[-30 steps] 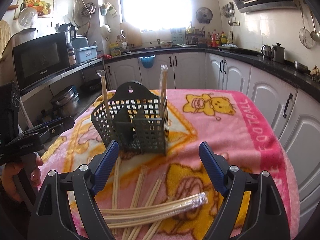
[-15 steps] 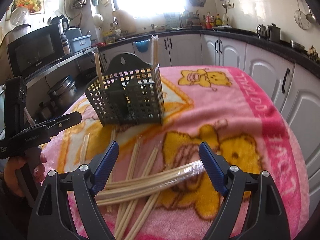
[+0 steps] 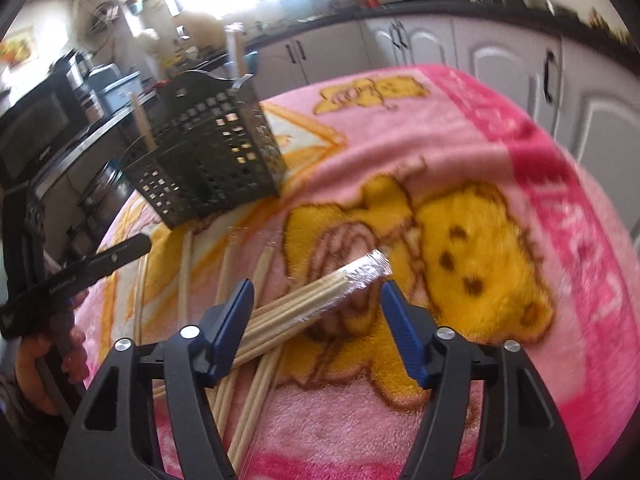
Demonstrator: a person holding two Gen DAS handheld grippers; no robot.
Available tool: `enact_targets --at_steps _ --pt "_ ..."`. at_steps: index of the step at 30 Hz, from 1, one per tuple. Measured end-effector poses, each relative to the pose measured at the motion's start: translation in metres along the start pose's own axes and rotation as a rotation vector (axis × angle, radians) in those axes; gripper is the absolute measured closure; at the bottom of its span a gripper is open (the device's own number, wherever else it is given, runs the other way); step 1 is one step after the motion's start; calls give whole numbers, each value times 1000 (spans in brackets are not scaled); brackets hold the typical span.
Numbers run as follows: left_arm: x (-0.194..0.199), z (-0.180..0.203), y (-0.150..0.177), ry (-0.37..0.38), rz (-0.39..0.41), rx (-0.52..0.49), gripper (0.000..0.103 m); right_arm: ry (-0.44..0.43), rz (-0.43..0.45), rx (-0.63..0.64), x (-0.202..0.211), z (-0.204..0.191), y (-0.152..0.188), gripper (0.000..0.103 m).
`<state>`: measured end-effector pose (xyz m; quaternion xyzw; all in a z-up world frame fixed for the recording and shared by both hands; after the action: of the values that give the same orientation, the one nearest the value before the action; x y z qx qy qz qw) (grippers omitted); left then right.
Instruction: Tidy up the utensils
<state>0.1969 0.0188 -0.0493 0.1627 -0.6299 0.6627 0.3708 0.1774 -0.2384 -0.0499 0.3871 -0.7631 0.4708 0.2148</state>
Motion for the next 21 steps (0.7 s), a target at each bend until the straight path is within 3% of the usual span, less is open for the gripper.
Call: enact_targets --at_steps 11,15,21 --pt "-28 0 -9 23 -69 6 44 -25 -67 -157 -24 22 -12 64" --pt "-44 -4 -7 16 -109 34 46 -39 -79 -184 -26 29 -13 83" --pt "-54 -9 -6 -8 -122 62 52 -43 -64 -187 -16 34 -14 89"
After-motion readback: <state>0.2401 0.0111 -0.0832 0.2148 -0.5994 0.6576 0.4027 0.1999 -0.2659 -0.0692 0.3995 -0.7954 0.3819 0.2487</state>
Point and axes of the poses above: each gripper's, at about its wrist camera, not at the fingertips, and x roughly against the way its jaws point, z to its right, y to its underside, the point moved 3 cm from there along -x, roughly the way its jaws point, and after that the axes turned 13 degrees about -x, right-handed, at the moved point
